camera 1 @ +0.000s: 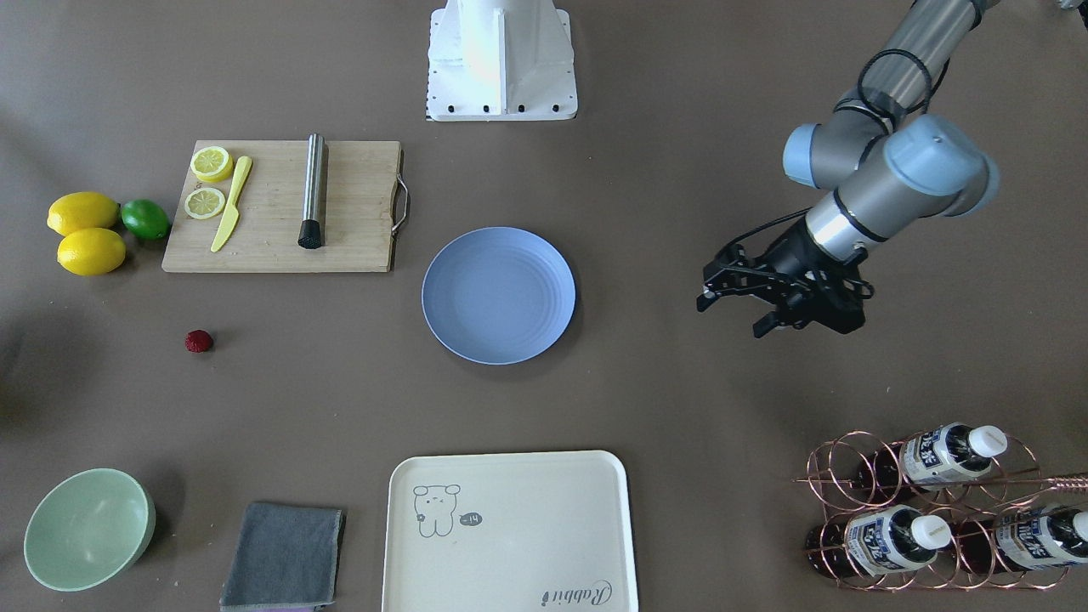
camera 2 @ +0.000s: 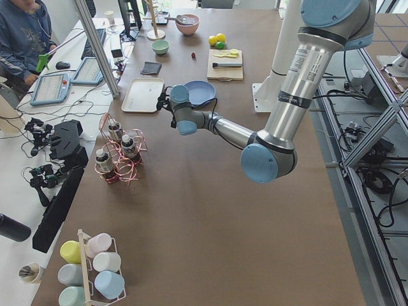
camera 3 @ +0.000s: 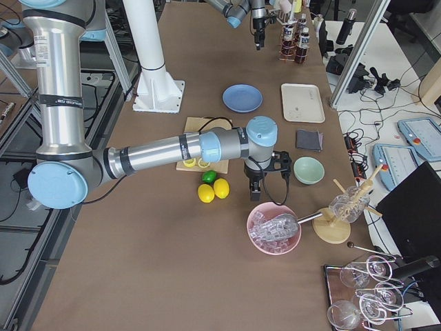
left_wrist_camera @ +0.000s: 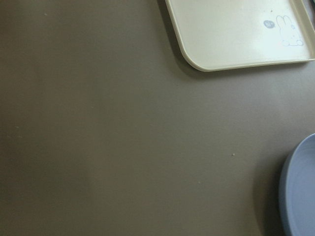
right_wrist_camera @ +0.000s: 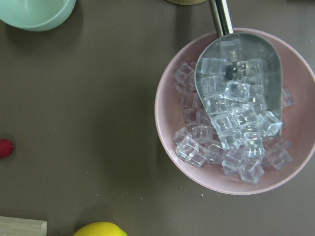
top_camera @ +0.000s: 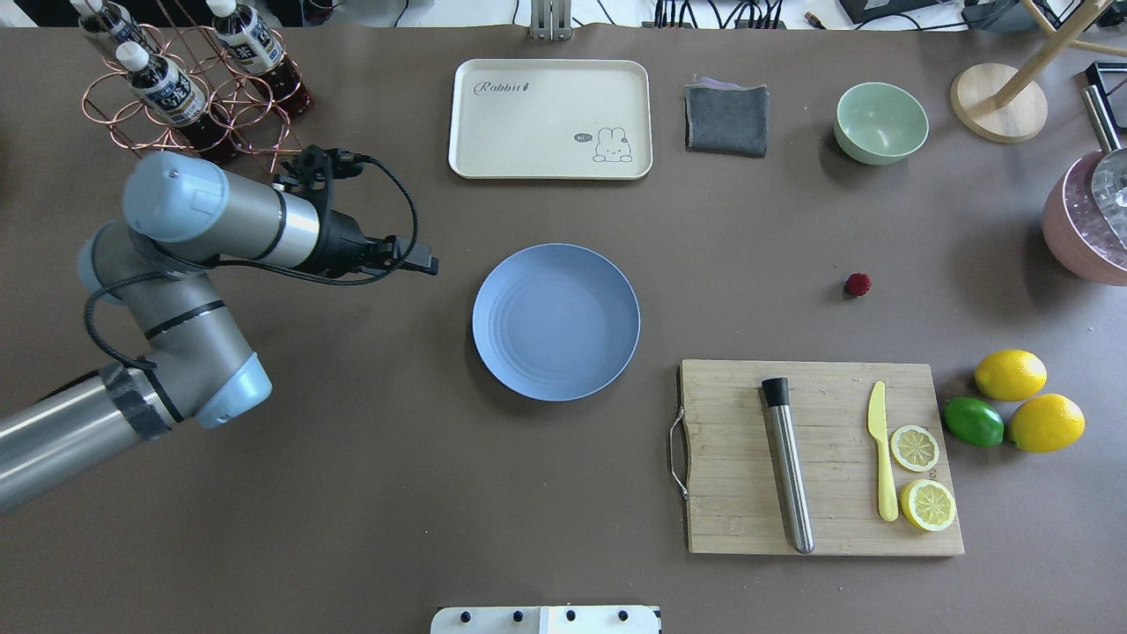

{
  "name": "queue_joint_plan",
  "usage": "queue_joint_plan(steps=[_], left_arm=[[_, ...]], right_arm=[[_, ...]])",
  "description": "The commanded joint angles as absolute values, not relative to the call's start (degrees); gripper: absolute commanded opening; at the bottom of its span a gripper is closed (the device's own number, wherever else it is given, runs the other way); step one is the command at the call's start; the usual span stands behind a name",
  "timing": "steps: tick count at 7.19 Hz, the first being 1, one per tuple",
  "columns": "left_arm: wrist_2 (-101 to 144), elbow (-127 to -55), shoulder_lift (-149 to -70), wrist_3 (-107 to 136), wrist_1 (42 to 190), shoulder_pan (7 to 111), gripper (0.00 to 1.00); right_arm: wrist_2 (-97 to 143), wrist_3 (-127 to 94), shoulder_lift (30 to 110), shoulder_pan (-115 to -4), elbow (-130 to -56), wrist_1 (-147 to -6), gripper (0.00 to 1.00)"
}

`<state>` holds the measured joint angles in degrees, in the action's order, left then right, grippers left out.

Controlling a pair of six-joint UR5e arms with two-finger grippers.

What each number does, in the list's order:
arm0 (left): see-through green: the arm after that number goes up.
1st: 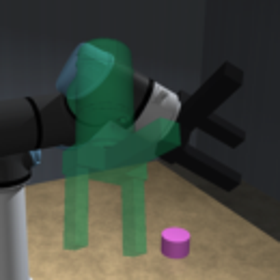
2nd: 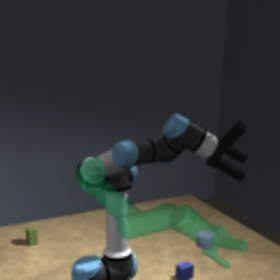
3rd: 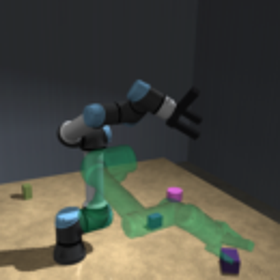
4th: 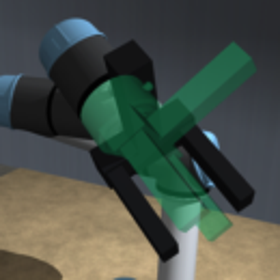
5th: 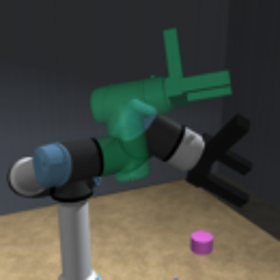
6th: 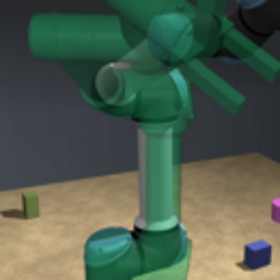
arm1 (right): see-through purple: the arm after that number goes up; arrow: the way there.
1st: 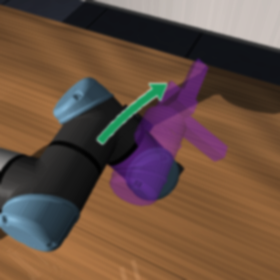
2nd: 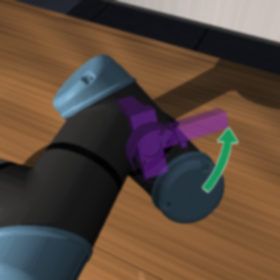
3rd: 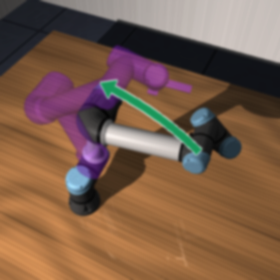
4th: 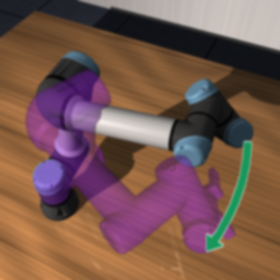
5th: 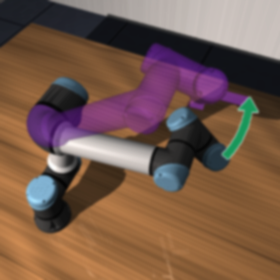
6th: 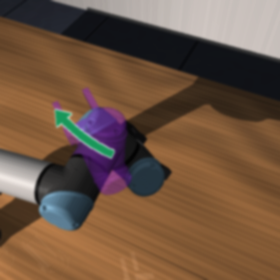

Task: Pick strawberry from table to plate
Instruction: 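Withdraw the left arm while the right arm reaches toward the strawberry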

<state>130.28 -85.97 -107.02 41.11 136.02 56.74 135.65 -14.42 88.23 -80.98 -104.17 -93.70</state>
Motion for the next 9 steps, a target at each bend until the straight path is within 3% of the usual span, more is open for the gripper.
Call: queue_joint_plan(steps=[1,4,7,9], left_arm=[[131.57,-86.04,-101.19,16.99,127.4,65.78,1.0],[140.36,-86.04,-97.29,-9.81,110.14,83.27,1.0],[132.45,-89.0,-95.54,-16.79,93.37,89.09,1.0],[132.36,-89.82,-93.97,-17.05,86.49,90.52,1.0]], right_arm=[[135.35,-25.53,83.34,-74.56,-104.33,-93.69,1.0],[133.34,-31.02,80.78,-70.23,-104.5,-92.99,1.0],[131.05,-36.1,78.85,-65.85,-104.42,-90.73,1.0],[128.5,-41.56,79.54,-61.98,-103.19,-81.42,1.0]])
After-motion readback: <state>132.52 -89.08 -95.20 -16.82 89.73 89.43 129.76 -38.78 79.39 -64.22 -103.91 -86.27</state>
